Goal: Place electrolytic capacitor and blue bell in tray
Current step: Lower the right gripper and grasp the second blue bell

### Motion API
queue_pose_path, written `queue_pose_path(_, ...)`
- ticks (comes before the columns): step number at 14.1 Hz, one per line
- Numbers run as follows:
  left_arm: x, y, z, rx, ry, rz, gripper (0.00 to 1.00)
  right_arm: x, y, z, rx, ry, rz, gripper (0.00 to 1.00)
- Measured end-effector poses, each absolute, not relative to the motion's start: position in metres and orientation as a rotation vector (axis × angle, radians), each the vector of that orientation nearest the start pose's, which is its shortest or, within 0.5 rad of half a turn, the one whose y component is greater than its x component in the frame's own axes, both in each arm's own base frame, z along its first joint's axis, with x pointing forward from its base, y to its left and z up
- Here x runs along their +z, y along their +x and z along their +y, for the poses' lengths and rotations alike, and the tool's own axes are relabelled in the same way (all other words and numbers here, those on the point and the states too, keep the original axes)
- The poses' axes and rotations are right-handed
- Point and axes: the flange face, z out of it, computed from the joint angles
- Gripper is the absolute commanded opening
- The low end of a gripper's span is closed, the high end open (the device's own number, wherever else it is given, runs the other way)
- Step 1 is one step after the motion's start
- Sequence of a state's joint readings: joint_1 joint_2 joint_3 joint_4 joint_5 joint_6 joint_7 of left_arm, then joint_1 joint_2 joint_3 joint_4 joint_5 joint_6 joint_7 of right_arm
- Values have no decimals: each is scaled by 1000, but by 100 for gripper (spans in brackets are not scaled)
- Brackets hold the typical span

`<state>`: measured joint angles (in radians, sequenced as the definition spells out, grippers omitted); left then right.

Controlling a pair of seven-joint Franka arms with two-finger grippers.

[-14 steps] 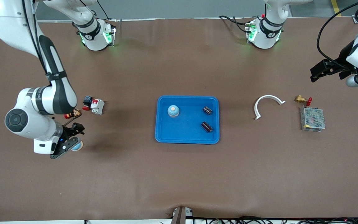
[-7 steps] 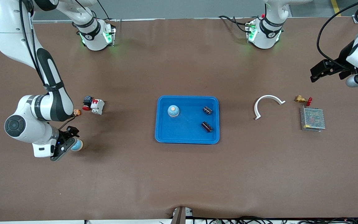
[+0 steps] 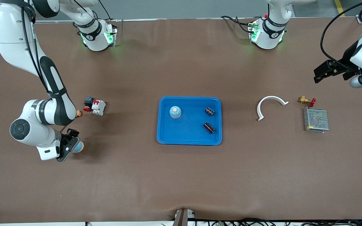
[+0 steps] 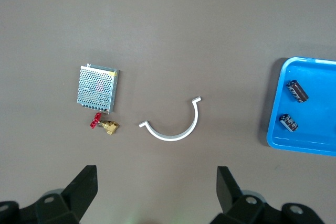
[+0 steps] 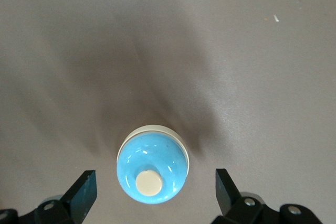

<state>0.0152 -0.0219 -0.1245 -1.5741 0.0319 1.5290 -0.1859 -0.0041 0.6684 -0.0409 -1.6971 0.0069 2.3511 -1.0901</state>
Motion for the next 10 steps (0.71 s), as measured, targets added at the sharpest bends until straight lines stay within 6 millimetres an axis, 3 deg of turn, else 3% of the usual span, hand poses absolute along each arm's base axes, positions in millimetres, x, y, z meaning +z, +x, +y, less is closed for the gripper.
queue_pose_path(10, 632, 541, -57, 26, -3102, -120, 100, 177, 667, -24, 26, -2694, -1635, 100)
